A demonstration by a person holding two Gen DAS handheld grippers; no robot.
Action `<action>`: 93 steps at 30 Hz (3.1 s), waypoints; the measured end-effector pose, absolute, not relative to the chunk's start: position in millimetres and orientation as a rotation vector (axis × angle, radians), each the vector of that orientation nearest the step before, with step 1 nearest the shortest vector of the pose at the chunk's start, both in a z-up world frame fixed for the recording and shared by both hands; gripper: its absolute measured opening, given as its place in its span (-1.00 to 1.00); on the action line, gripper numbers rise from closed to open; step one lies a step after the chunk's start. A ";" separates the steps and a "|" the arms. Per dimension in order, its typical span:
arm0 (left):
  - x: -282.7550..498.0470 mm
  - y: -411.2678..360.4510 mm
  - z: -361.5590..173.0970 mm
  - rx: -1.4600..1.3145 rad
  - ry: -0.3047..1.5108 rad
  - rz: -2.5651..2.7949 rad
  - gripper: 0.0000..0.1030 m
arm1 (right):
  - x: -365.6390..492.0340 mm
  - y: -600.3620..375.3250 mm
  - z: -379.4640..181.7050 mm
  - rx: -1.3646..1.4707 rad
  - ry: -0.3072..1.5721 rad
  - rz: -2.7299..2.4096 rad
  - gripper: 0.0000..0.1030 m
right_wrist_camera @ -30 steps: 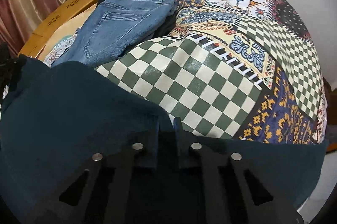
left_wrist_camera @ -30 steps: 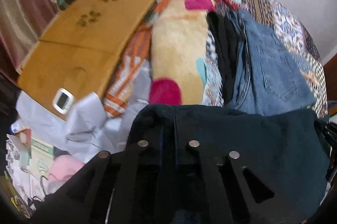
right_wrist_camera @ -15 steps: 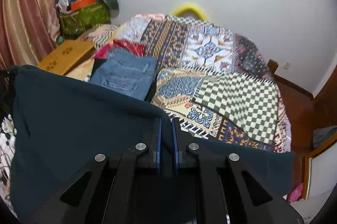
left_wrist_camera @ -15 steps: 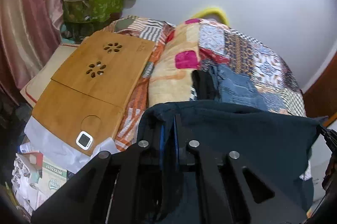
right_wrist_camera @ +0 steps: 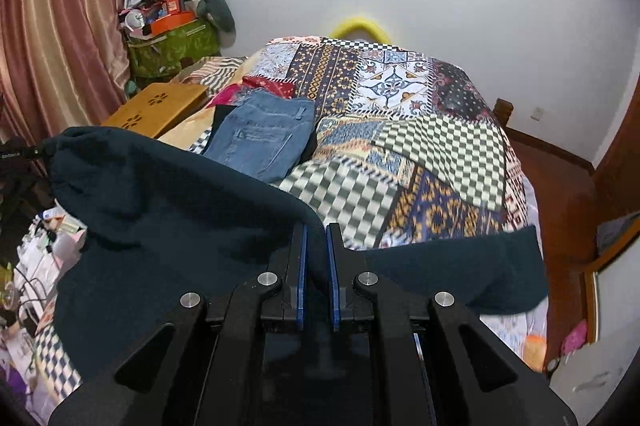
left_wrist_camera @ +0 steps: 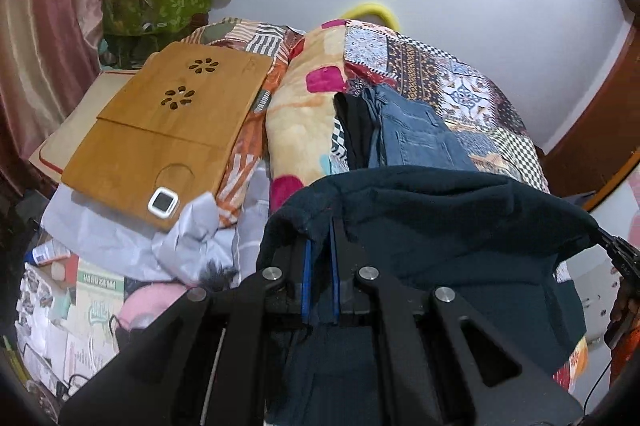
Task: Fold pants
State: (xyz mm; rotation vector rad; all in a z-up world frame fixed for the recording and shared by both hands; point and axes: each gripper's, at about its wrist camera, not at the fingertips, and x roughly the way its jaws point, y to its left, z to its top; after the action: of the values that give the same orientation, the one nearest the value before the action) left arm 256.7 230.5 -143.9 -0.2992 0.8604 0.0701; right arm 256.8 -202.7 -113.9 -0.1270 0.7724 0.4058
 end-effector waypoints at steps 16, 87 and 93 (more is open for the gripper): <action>161.0 199.8 -181.1 -0.243 0.902 0.003 -0.85 | 169.8 -222.4 -150.5 -0.067 0.831 0.414 -0.85; 396.2 38.0 -245.8 0.138 1.066 0.016 0.70 | 442.4 -420.5 -284.8 0.150 1.126 -0.212 -0.56; 381.3 8.9 -233.6 0.166 1.058 -0.047 0.70 | 412.8 -442.1 -255.9 0.240 1.065 -0.197 -0.69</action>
State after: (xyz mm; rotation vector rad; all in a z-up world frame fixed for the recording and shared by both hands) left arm 381.3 8.9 -233.6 0.1655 1.0582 -0.0470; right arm 412.8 -442.1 -255.9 0.2397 1.0649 -0.1970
